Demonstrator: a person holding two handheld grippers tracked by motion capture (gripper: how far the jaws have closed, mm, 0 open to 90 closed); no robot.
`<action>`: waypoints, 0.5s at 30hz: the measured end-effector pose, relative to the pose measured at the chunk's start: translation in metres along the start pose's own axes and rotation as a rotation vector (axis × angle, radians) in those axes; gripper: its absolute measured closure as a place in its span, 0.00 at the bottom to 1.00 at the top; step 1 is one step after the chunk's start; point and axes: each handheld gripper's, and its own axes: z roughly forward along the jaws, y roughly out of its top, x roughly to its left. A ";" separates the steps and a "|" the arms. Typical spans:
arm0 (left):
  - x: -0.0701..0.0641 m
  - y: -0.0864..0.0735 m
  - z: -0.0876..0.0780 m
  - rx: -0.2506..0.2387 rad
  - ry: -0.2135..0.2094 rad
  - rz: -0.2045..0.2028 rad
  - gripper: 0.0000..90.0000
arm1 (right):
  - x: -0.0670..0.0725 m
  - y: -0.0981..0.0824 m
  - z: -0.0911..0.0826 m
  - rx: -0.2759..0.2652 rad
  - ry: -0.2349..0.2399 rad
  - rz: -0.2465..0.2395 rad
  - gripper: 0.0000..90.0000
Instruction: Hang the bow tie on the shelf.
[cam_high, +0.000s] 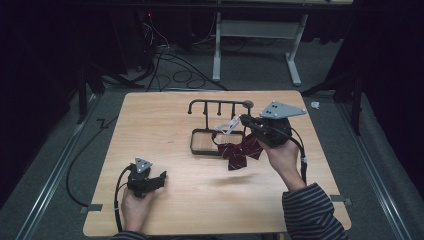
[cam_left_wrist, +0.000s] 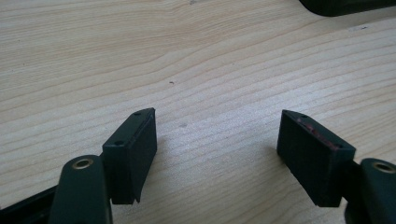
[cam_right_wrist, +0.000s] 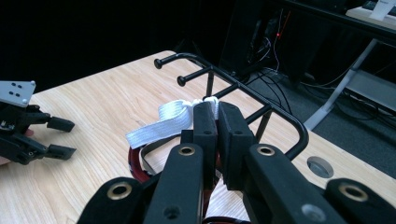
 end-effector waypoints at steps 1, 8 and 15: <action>0.000 0.000 0.000 0.000 0.000 0.000 0.32 | 0.000 0.001 0.001 -0.001 -0.001 -0.003 0.98; 0.000 0.000 0.000 0.000 0.000 0.000 0.32 | 0.001 0.004 0.007 0.003 0.006 -0.005 0.98; 0.000 0.000 0.000 -0.001 0.000 -0.001 0.32 | 0.001 0.009 0.013 0.004 0.010 -0.004 0.98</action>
